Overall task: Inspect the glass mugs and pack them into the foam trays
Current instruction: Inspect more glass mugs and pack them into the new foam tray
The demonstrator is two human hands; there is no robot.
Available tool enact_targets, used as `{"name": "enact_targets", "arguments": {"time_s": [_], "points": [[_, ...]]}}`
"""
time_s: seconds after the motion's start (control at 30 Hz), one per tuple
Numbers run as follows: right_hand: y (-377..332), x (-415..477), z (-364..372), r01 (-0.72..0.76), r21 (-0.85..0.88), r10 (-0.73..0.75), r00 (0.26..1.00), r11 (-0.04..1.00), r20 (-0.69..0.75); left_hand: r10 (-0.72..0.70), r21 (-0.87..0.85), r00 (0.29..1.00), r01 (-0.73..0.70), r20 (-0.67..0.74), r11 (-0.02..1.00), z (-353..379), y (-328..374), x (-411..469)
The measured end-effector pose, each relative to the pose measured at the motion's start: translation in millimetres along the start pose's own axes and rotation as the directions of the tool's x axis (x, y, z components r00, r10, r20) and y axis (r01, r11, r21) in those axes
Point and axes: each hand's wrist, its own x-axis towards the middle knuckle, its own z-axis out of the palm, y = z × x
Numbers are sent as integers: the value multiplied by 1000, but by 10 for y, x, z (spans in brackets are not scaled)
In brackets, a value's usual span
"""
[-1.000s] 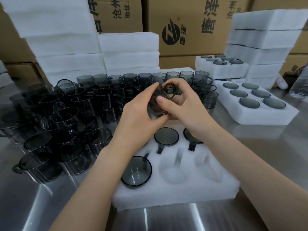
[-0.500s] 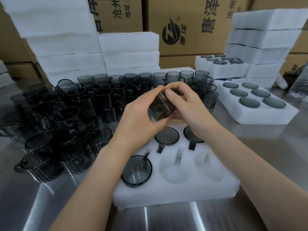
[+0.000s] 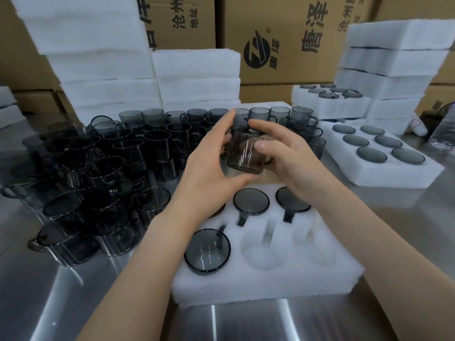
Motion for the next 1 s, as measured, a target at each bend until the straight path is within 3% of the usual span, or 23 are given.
{"name": "enact_targets", "arguments": {"time_s": [0.1, 0.23, 0.47, 0.6, 0.7, 0.8, 0.9, 1.0], "points": [[-22, -28, 24, 15, -60, -10, 997, 998, 79, -15, 18, 1000, 15, -26, 1000, -12, 0, -8], [-72, -65, 42, 43, -220, -36, 999, 975, 35, -18, 53, 1000, 17, 13, 998, -23, -10, -10], [-107, -57, -75, -63, -38, 67, 989, 997, 130, 45, 60, 994, -51, 103, 997, -45, -17, -11], [-183, -74, -188, -102, 64, 89, 980, 993, 180, 43, -58, 995, -38, 92, 998, -69, 37, -28], [-340, -202, -271, -37, 83, 15, 968, 996, 250, -31, -173, 999, 38, 39, 984, -81, 70, -47], [-502, -426, -301, 30, -64, 0, 907, 998, 421, -99, -162, 995, 93, -31, 982, -75, 70, -42], [-597, -636, -222, 65, -298, 101, 855, 952, 509, -159, -142, 986, 151, -46, 978, -71, 57, -20], [-587, -778, -112, 173, -600, 173, 864, 781, 474, -181, -105, 983, 178, -23, 978, -64, 37, -14]]}}
